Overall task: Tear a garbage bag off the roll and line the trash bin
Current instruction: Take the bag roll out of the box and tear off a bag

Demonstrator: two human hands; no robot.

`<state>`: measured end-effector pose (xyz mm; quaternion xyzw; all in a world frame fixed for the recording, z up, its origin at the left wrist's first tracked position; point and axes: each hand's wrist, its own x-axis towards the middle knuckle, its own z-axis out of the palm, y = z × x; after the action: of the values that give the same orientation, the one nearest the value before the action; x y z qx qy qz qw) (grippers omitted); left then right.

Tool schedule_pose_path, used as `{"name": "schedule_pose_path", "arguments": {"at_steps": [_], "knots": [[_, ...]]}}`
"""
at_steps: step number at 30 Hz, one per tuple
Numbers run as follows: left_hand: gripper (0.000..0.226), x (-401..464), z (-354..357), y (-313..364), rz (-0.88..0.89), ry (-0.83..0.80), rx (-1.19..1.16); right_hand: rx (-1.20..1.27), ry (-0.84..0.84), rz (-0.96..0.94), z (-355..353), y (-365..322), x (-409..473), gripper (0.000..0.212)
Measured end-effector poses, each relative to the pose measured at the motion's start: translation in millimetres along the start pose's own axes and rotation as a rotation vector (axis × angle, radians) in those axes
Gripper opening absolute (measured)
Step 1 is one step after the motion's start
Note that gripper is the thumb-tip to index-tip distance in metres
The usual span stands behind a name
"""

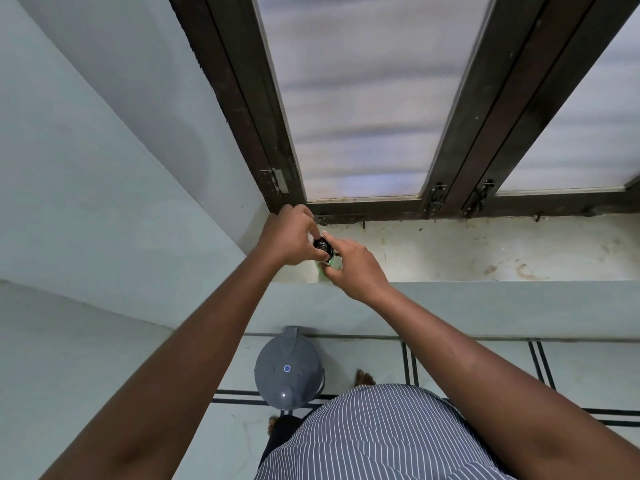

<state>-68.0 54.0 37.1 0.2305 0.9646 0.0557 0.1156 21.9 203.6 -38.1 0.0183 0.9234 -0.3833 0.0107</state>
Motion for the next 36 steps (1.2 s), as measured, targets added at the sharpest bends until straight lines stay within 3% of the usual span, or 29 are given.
{"name": "schedule_pose_path", "arguments": {"at_steps": [4,7,11,16,18,20,22,23,27,29,31,36], "knots": [[0.035,7,3,10,-0.044,-0.063,0.120,0.009,0.004,-0.013,4,-3,3,0.072],[0.038,5,0,15,-0.090,-0.061,-0.016,0.089,0.005,0.031,9,0,4,0.070],[0.059,-13,-25,8,-0.143,0.092,-0.287,0.197,0.004,0.174,6,10,9,0.068],[0.033,-38,-64,-3,-0.223,0.374,-0.661,-0.055,0.038,0.124,-8,12,27,0.055],[0.021,-40,-68,-4,-0.279,0.427,-0.826,-0.171,-0.012,0.073,-13,8,36,0.062],[0.016,-41,-65,-5,-0.314,0.418,-1.004,-0.131,-0.076,0.079,-19,3,39,0.087],[0.015,-42,-59,-7,-0.345,0.391,-1.079,0.144,-0.121,0.113,-29,-6,36,0.110],[0.014,-43,-55,-9,-0.358,0.370,-1.095,0.330,-0.134,0.113,-35,-11,31,0.111],[0.032,-40,-37,-10,-0.419,0.288,-1.209,0.925,-0.148,0.133,-51,-29,11,0.064],[0.047,-37,-30,-5,-0.453,0.234,-1.376,0.971,-0.077,0.173,-49,-34,3,0.037],[0.042,-35,-22,6,-0.484,0.145,-1.513,0.968,0.041,0.245,-41,-34,0,0.019],[0.044,-36,5,25,-0.555,-0.175,-1.594,1.039,0.148,0.408,-33,-34,-2,0.020]]}}
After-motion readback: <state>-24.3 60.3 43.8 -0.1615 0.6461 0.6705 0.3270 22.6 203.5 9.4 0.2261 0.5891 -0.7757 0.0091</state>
